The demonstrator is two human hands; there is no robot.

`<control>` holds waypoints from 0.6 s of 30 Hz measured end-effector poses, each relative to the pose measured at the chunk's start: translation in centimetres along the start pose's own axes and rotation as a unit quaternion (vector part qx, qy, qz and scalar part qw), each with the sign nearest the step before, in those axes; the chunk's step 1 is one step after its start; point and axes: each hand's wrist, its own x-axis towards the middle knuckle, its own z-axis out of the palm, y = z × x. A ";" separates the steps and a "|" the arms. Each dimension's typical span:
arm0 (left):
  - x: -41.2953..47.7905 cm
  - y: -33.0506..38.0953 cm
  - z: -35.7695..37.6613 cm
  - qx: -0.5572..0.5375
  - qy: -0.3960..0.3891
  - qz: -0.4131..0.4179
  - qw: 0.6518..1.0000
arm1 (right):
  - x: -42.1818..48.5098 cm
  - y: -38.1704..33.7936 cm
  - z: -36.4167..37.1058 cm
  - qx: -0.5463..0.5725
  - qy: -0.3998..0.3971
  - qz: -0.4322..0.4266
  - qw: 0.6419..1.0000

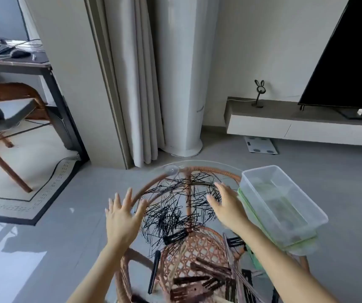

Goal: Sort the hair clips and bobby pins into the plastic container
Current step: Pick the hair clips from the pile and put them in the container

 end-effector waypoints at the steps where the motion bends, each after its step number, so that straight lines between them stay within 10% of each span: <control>1: 1.0 -0.1 0.5 0.015 -0.010 -0.007 1.000 | 1.8 0.3 0.5 -0.015 -0.006 0.004 1.000; 7: 3.3 0.0 4.9 0.149 -0.017 -0.012 0.989 | 6.6 2.0 2.9 -0.141 -0.069 0.085 0.984; 18: 2.6 4.6 8.4 0.044 -0.088 0.099 0.990 | 2.4 -2.6 6.8 -0.131 -0.117 -0.060 0.983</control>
